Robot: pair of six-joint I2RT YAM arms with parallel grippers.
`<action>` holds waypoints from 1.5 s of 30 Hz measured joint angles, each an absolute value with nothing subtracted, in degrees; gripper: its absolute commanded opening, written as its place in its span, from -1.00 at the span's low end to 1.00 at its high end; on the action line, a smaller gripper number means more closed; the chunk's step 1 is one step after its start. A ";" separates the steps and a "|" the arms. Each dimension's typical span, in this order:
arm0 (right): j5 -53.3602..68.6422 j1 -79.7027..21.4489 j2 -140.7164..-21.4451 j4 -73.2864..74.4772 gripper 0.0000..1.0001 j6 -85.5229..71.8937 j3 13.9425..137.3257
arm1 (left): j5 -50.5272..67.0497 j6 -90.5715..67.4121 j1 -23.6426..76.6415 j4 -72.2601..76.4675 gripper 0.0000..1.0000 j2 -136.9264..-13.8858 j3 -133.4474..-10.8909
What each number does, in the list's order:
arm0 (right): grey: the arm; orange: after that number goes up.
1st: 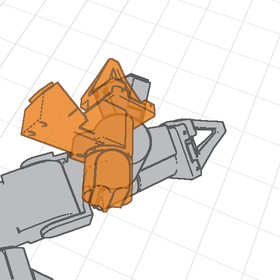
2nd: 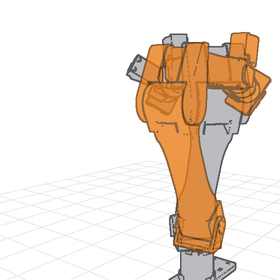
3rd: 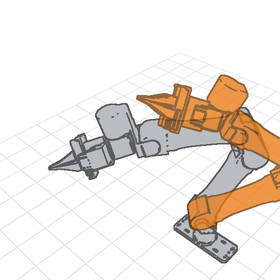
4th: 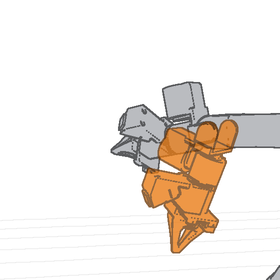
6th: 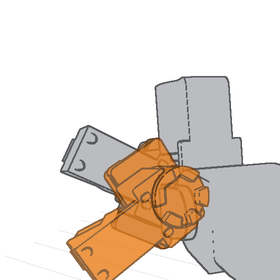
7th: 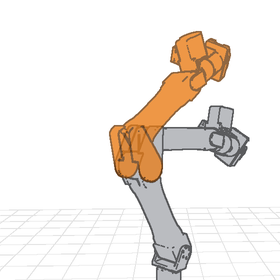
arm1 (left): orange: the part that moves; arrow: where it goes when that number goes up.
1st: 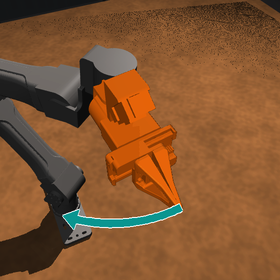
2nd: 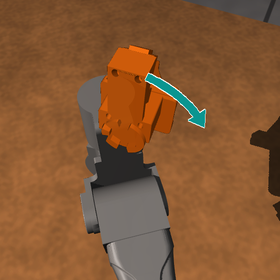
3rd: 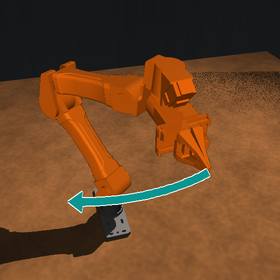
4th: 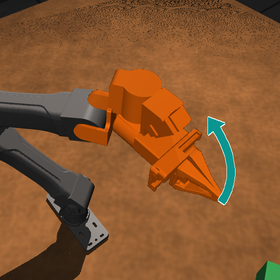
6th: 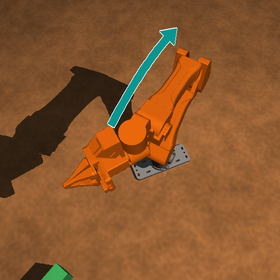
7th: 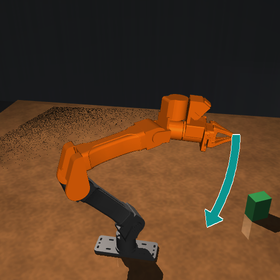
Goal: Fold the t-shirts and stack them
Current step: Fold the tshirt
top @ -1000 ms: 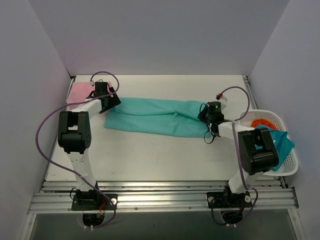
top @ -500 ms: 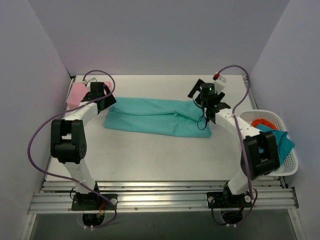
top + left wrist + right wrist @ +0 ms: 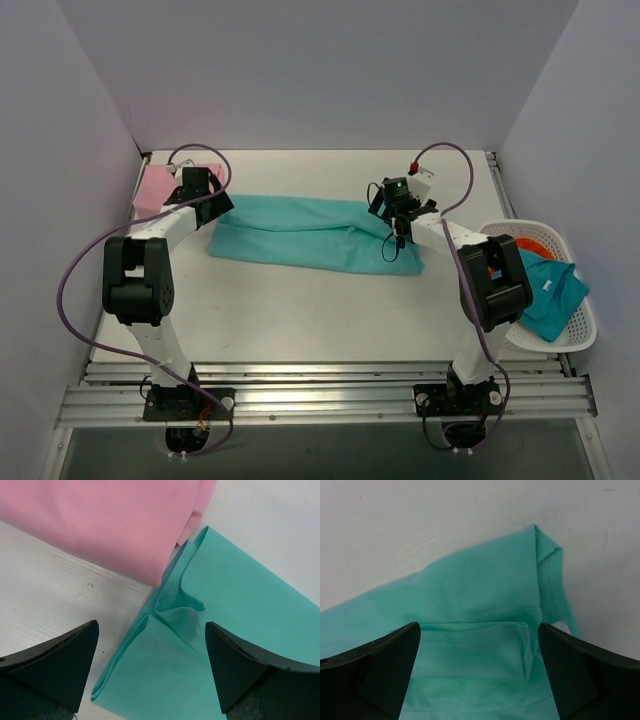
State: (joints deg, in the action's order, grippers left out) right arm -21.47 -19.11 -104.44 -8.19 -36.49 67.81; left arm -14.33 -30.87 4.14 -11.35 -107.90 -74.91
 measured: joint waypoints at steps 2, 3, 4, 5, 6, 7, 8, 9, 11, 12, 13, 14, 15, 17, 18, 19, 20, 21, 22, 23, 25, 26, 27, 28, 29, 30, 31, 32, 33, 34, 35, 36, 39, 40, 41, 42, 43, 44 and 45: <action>-21.76 -19.11 -104.55 -8.16 0.96 -37.06 66.19 | -14.31 -30.87 4.14 -11.35 0.93 -107.92 -74.85; -21.82 -19.11 -104.55 -8.25 0.96 -37.26 65.69 | -14.31 -30.87 4.14 -11.33 0.93 -107.92 -74.85; -21.87 -19.11 -104.55 -8.36 0.96 -37.45 65.06 | -14.31 -30.87 4.14 -11.31 0.94 -107.92 -74.85; -21.87 -19.11 -104.66 -8.36 0.95 -37.50 64.75 | -14.28 -30.87 4.14 -11.31 0.94 -107.92 -74.83; -21.89 -19.11 -104.79 -8.40 0.95 -37.54 64.62 | -14.22 -30.87 4.14 -11.31 0.94 -107.92 -74.81; -21.89 -19.11 -104.92 -8.51 0.94 -37.58 64.55 | -14.13 -30.87 4.14 -11.31 0.94 -107.92 -74.76; -21.89 -19.11 -105.06 -8.71 0.94 -37.63 64.49 | -14.13 -30.87 4.14 -11.18 0.94 -107.92 -74.70; -21.91 -19.11 -105.19 -8.86 0.93 -37.65 64.47 | -14.11 -30.87 4.14 -11.11 0.94 -107.92 -74.63; -21.89 -19.11 -105.62 -9.52 0.92 -37.67 64.47 | -14.11 -30.89 4.14 -10.90 0.94 -107.92 -74.50; -21.89 -19.11 -105.84 -9.89 0.90 -37.67 64.40 | -14.11 -30.89 4.14 -10.81 0.94 -107.92 -74.48; -21.87 -19.11 -106.00 -10.13 0.89 -37.67 64.25 | -14.11 -30.89 4.14 -10.74 0.95 -107.92 -74.48; -21.87 -19.11 -106.13 -10.15 0.88 -37.67 64.14 | -14.11 -30.89 4.14 -10.68 0.94 -107.92 -74.48; -21.87 -19.11 -106.43 -10.37 0.83 -37.67 64.14 | -14.11 -30.89 4.14 -10.55 0.95 -107.92 -74.46; -21.80 -19.11 -107.02 -10.92 0.74 -37.67 64.14 | -14.11 -30.89 4.14 -10.31 0.94 -107.92 -74.46; -21.78 -19.11 -107.31 -11.14 0.64 -37.65 64.14 | -14.13 -30.89 4.14 -10.24 0.94 -107.92 -74.46; -21.71 -19.11 -107.61 -11.38 0.58 -37.60 64.14 | -14.13 -30.89 4.14 -10.20 0.95 -107.92 -74.46; -21.58 -19.11 -107.85 -11.53 0.54 -37.56 64.14 | -14.11 -30.87 4.14 -10.13 0.95 -107.92 -74.46; -21.58 -19.11 -108.16 -11.68 0.48 -37.56 64.14 | -14.13 -30.89 4.14 -10.09 0.95 -107.92 -74.46; -21.54 -19.11 -108.40 -11.88 0.44 -37.45 64.14 | -14.13 -30.89 4.14 -10.07 0.95 -107.92 -74.46; -21.50 -19.11 -108.60 -12.10 0.40 -37.45 64.14 | -14.13 -30.89 4.14 -10.04 0.95 -107.92 -74.46; -21.26 -19.11 -108.90 -12.40 0.36 -37.41 64.14 | -14.13 -30.89 4.14 -10.04 0.95 -107.92 -74.43; -21.15 -19.11 -108.99 -12.62 0.32 -37.36 64.14 | -14.13 -30.89 4.14 -10.02 0.95 -107.92 -74.41; -21.04 -19.11 -109.01 -12.67 0.25 -37.28 64.14 | -14.13 -30.89 4.14 -10.02 0.95 -107.92 -74.37; -20.99 -19.11 -109.03 -12.67 0.24 -37.21 64.14 | -14.13 -30.89 4.14 -10.02 0.95 -107.96 -74.35; -20.95 -19.09 -109.03 -12.71 0.21 -37.19 64.14 | -14.13 -30.89 4.14 -10.00 0.95 -108.05 -74.35; -20.93 -19.09 -109.03 -12.73 0.11 -37.06 64.14 | -14.13 -30.89 4.14 -10.00 0.96 -108.16 -74.35; -20.93 -19.11 -109.03 -12.73 0.06 -36.95 64.14 | -14.13 -30.89 4.14 -10.00 0.95 -108.31 -74.35; -20.88 -19.09 -109.03 -12.80 -0.02 -36.73 64.14 | -14.13 -30.87 4.14 -10.00 0.95 -108.53 -74.35; -20.84 -19.09 -109.03 -12.82 -0.27 -36.56 64.14 | -14.13 -30.87 4.14 -10.02 0.95 -108.71 -74.35; -20.71 -19.09 -109.03 -12.84 -0.38 -36.10 64.14 | -14.13 -30.89 4.14 -10.04 0.95 -108.81 -74.35; -20.60 -19.09 -109.03 -12.86 -0.59 -35.92 64.14 | -14.13 -30.87 4.14 -10.02 0.95 -108.88 -74.35; -20.51 -19.09 -109.03 -12.88 -0.66 -35.79 64.14 | -14.13 -30.89 4.14 -10.02 0.95 -108.88 -74.35; -20.25 -19.09 -109.03 -12.88 -0.84 -35.40 64.14 | -14.13 -30.89 4.14 -10.02 0.96 -108.90 -74.35; -20.12 -19.09 -109.03 -12.88 -0.88 -35.16 64.14 | -14.15 -30.87 4.14 -10.02 0.95 -108.92 -74.35; -20.10 -19.09 -109.03 -12.88 -0.90 -34.96 64.14 | -14.13 -30.89 4.14 -10.02 0.96 -108.95 -74.35; -20.08 -19.09 -109.03 -12.88 -0.97 -34.79 64.14 | -14.15 -30.87 4.14 -10.02 0.96 -108.97 -74.35; -20.08 -19.09 -109.01 -12.88 -0.99 -34.54 64.14 | -14.15 -30.87 4.14 -10.02 0.96 -108.99 -74.35; -20.08 -19.09 -108.95 -12.88 -1.00 -34.39 64.12 | -14.15 -30.87 4.14 -10.02 0.96 -109.01 -74.35; -20.08 -19.11 -108.77 -12.91 -1.00 -34.33 63.92 | -14.15 -30.87 4.14 -10.02 0.96 -109.03 -74.35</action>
